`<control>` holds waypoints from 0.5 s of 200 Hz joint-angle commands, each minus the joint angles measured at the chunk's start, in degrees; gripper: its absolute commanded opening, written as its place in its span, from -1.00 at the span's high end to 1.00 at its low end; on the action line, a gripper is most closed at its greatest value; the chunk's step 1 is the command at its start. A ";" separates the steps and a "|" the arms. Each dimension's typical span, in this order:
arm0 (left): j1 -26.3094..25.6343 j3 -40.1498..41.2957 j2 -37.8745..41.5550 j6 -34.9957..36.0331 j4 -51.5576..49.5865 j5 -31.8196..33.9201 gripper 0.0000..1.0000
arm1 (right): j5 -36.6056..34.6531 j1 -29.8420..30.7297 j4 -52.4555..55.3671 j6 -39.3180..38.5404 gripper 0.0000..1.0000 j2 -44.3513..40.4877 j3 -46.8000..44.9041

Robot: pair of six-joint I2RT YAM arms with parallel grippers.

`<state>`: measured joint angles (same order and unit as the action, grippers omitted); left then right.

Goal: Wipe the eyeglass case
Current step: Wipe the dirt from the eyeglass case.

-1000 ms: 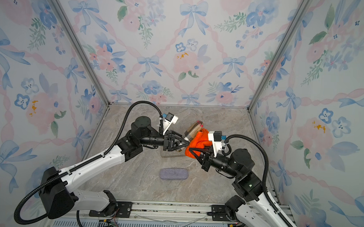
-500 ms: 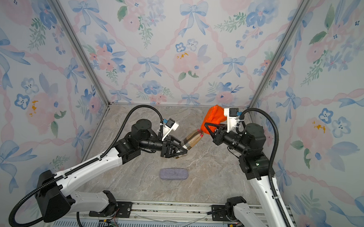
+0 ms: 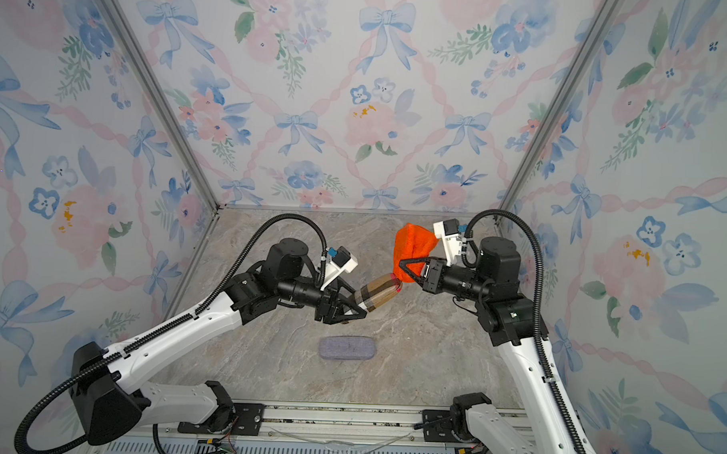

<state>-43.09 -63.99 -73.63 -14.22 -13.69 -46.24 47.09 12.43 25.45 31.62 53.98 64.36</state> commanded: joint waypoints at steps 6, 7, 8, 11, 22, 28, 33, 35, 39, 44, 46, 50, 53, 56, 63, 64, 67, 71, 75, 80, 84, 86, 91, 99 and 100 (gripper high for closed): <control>0.67 -1.18 0.05 0.22 6.29 2.76 0.31 | 4.77 2.07 -3.30 7.46 1.00 -0.56 -2.72; 0.70 -1.12 0.05 0.10 6.47 2.92 0.32 | 4.86 2.07 -3.48 7.70 1.00 -0.64 -2.78; 0.76 -1.04 0.10 0.00 6.70 3.05 0.32 | 4.94 2.07 -3.70 7.95 1.00 -0.72 -2.89; 0.81 -0.70 0.20 -0.35 7.27 3.34 0.32 | 5.13 2.08 -4.33 8.69 1.00 -0.90 -3.22; 1.49 0.51 0.18 -1.81 9.46 4.16 0.32 | 5.63 1.99 -6.07 11.19 1.00 -1.50 -3.87; 1.92 1.04 0.20 -2.54 10.40 4.62 0.32 | 5.86 1.90 -6.20 12.07 1.00 -1.67 -3.85; 2.31 1.44 0.21 -3.08 11.16 4.71 0.32 | 5.91 1.83 -6.20 12.71 1.00 -1.82 -3.68; 2.42 1.66 0.23 -3.27 11.43 4.74 0.32 | 5.91 1.82 -6.20 12.86 1.00 -1.85 -3.66; 2.60 1.95 0.16 -3.65 12.05 4.66 0.32 | 5.84 1.71 -6.20 13.23 1.00 -2.01 -3.51; 2.80 2.26 0.21 -4.00 12.63 4.66 0.32 | 5.82 1.60 -5.93 13.44 1.00 -2.04 -3.34; 2.89 2.35 0.25 -4.09 12.81 4.66 0.32 | 5.84 1.56 -5.76 13.46 1.00 -2.06 -3.18; 3.01 2.42 0.22 -4.22 13.10 4.57 0.32 | 5.82 1.38 -5.48 13.59 1.00 -2.11 -2.95; 3.01 2.46 0.24 -4.24 13.27 4.49 0.31 | 5.74 1.18 -5.34 13.75 1.00 -2.20 -2.86; 3.08 2.44 0.17 -4.24 13.26 4.49 0.31 | 5.69 0.96 -5.33 13.96 1.00 -2.25 -2.84; 3.10 2.39 0.21 -4.24 13.25 4.01 0.31 | 5.41 0.45 -5.37 14.29 1.00 -2.31 -2.76; 3.10 2.38 0.18 -4.24 13.25 3.94 0.31 | 5.40 0.34 -5.39 14.36 1.00 -2.35 -2.75; 3.10 2.32 0.23 -4.28 13.26 3.73 0.31 | 5.25 0.18 -5.52 14.46 1.00 -2.41 -2.83; 3.01 2.37 0.36 -4.29 13.27 3.58 0.30 | 5.14 -0.12 -5.86 14.74 1.00 -2.33 -2.97; 2.95 2.36 0.45 -4.32 13.25 3.26 0.30 | 5.00 -0.27 -6.15 15.01 1.00 -2.18 -3.13; 2.97 2.35 0.65 -4.28 13.30 2.93 0.30 | 4.50 -0.45 -6.32 15.01 1.00 -1.97 -3.45; 3.00 2.33 0.82 -4.24 13.30 2.62 0.30 | 4.09 -0.55 -6.57 14.97 1.00 -1.73 -3.66; 2.94 2.36 0.95 -4.24 13.31 2.53 0.30 | 3.94 -0.49 -6.73 14.90 1.00 -1.63 -3.85; 2.93 2.44 1.28 -4.24 13.26 2.32 0.29 | 3.65 -0.51 -7.44 15.00 1.00 -1.23 -4.52; 2.86 2.57 1.91 -4.24 13.25 1.98 0.29 | 3.37 -0.47 -9.21 15.74 1.00 -0.58 -5.79; 2.85 2.60 1.99 -4.24 13.25 1.92 0.29 | 3.32 -0.52 -9.47 15.84 1.00 -0.47 -5.94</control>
<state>-40.77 -61.45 -73.80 -17.21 -6.90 -44.36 48.05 11.97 18.20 44.73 52.51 61.34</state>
